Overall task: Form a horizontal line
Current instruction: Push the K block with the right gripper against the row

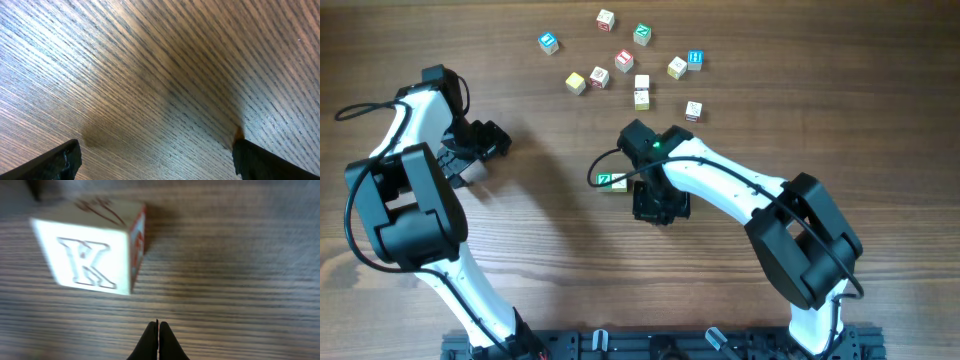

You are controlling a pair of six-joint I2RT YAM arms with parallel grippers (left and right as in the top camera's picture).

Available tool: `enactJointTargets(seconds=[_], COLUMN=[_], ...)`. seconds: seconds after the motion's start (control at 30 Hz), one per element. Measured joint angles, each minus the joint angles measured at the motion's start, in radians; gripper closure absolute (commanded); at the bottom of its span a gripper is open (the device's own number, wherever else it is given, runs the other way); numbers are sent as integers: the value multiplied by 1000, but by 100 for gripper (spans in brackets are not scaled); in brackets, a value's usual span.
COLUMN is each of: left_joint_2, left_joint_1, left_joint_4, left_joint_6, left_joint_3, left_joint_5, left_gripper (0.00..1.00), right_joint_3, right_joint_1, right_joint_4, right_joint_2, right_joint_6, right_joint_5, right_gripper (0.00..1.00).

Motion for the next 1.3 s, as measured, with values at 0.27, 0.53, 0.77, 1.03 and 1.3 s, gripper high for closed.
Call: enactJointTargets(seconds=[0.27,0.53,0.77,1.03,1.3], left_joint_2=[0,0,0,0,0], left_joint_1=[0,0,0,0,0], left_joint_4=[0,0,0,0,0], left_joint_6=[0,0,0,0,0], left_joint_3=[0,0,0,0,0], left_joint_5=[0,0,0,0,0], left_gripper=[0,0,0,0,0], right_joint_3=[-29,-30,-30,-30,-30], right_joint_1=[3,-33,-52,-72,-159], right_joint_4=[147,193,255,124,195], right_joint_2=[0,0,0,0,0], right_joint_6=[17,27,27,-33,-48], right_joint_5=[-23,-30,-30,-79,-118], right_gripper=[95,91,91,91,93])
